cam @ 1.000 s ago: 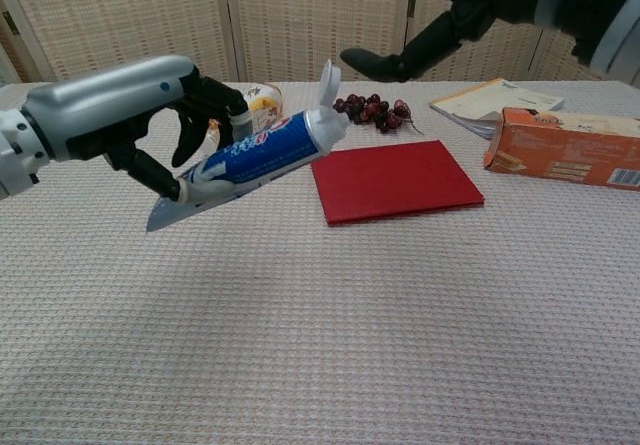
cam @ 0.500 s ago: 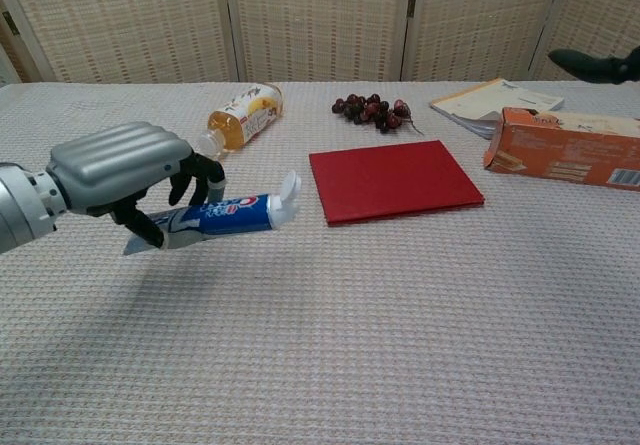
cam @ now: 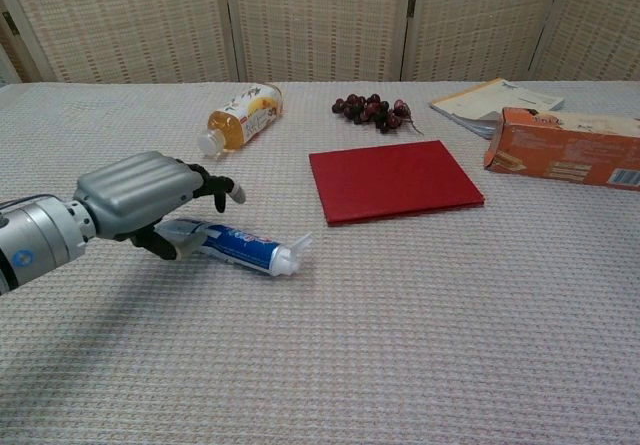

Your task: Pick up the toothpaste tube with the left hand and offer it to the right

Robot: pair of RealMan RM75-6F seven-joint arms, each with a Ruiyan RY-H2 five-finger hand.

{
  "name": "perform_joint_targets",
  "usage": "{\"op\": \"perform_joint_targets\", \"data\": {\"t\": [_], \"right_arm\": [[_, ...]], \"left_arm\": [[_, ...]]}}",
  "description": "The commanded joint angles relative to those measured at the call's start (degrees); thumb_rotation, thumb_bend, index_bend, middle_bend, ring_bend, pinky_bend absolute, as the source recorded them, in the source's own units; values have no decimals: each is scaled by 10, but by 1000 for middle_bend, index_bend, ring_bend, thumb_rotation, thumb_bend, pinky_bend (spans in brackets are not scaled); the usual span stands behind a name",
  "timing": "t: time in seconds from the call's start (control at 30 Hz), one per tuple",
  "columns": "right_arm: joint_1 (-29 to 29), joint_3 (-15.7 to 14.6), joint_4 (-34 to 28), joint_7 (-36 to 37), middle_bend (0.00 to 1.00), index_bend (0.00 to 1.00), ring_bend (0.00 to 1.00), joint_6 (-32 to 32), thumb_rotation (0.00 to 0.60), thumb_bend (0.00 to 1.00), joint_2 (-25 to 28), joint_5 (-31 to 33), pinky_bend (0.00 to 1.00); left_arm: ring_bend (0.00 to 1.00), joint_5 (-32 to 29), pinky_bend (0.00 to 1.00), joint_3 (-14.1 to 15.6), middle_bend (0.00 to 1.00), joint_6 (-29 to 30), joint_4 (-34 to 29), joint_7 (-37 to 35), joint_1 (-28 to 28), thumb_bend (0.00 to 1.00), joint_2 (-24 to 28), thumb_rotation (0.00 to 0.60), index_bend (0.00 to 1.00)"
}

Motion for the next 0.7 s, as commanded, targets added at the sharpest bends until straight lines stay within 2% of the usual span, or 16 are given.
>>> {"op": "perform_joint_targets", "data": {"t": [0.03,0.13,0.3,0.4,0.53,0.7], "right_arm": [[-14,-1,18,22,26,0,52,7,600,459,6,9,0],[-22,-6,33,47,28,0,59,6,600,459,11,6,0],[-34,-19,65,110,30,0,41,4,600,459,26,-12,0],[-39,-33,80,133,28,0,29,-8,600,459,35,-20,0],[-46,-49,91,149,21,0,28,-18,600,459,40,-32,0],[-67,-62,98,166,15,0,20,-9,600,459,36,-38,0]], "left_arm": [[209,-15,273,-5,272,8,-19,6,12,499,17,600,135],[209,-40,255,-12,272,24,-56,-5,34,497,49,600,141],[211,-73,185,-16,272,76,-152,-24,89,498,134,600,201],[213,-88,179,-14,272,101,-198,-39,119,498,181,600,226],[217,-105,171,-13,272,136,-234,-56,156,498,233,600,243],[218,-102,166,-4,272,202,-255,-97,214,498,271,600,251]]}}
